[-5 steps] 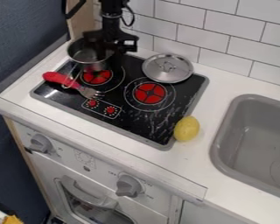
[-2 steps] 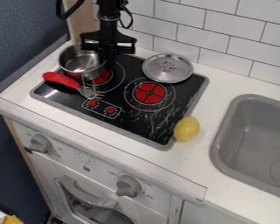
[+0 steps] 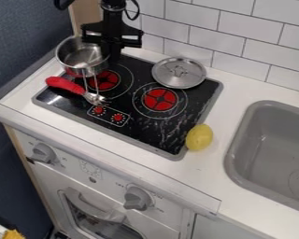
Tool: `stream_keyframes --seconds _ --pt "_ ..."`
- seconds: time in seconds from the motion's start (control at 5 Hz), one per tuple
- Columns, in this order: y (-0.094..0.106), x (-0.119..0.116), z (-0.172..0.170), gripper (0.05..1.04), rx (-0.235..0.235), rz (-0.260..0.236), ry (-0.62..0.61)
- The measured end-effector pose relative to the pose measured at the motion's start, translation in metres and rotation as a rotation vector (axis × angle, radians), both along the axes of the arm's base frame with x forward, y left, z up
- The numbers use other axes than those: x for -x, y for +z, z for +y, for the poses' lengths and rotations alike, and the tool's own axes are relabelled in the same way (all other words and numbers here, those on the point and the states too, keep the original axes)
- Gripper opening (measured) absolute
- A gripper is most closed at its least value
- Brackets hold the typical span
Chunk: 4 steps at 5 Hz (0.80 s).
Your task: Moved the silver pan to the right burner
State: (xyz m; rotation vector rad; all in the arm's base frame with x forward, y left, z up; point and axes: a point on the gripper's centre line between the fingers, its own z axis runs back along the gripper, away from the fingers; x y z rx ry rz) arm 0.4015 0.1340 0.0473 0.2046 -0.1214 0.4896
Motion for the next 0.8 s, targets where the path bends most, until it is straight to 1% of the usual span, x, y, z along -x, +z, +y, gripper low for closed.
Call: stream_keyframes --seconds 0.2,0.4,0.6,0.8 --pt "0.026 0.004 -0.016 0.082 -0.061 -0.044 -0.031" --pt "0.042 0.011 -0.043 0.082 -0.073 -0.045 -0.055" --pt "0.047 0.019 -0.085 0.082 -0.058 -0.061 -0.137" --pt "0.048 0.042 -0.120 0.082 -0.063 -0.064 -0.218"
